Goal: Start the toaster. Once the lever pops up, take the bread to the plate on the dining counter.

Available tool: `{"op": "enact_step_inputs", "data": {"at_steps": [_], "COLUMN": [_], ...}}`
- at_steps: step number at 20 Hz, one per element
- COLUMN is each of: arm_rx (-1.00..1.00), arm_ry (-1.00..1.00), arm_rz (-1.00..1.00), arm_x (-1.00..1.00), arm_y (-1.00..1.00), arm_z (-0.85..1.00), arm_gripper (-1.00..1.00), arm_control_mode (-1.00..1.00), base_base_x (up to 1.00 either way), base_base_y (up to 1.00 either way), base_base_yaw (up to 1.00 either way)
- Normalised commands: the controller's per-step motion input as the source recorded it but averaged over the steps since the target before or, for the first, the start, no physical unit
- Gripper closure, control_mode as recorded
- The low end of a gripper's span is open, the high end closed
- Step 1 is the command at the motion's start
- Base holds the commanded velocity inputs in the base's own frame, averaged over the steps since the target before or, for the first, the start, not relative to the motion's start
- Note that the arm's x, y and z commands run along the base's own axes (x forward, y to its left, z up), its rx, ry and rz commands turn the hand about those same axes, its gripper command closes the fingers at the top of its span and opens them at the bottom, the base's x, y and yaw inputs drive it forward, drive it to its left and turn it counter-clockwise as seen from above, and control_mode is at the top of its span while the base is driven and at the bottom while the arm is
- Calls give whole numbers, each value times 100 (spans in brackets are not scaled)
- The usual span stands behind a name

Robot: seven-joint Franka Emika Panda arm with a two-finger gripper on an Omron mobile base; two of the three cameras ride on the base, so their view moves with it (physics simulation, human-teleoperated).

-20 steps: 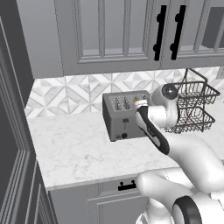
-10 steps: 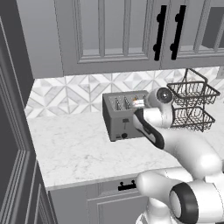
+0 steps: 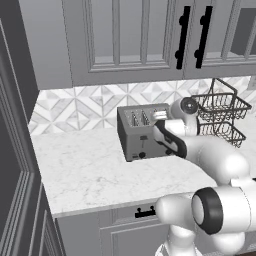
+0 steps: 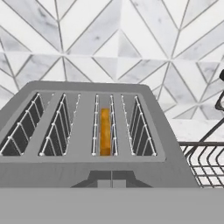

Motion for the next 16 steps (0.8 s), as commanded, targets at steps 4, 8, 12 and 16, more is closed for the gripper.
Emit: {"op": "enact_step_inputs", "data": {"at_steps": [4, 8, 12, 16], "arm_rx": [0, 0, 0, 0], "arm_ry": [0, 0, 0, 2], "arm_rz": [0, 0, 0, 0], "arm_x": [15, 22, 28, 22], "arm_y": [-5, 0, 1, 6], "arm_z": [-16, -8, 0, 0], "arm_gripper": [100, -100, -100, -100], "arm_control_mode": [-100, -100, -100, -100], "base_base_x": [0, 0, 0, 0], "base_base_y": [0, 0, 0, 0], "base_base_yaw": [0, 0, 0, 0]}}
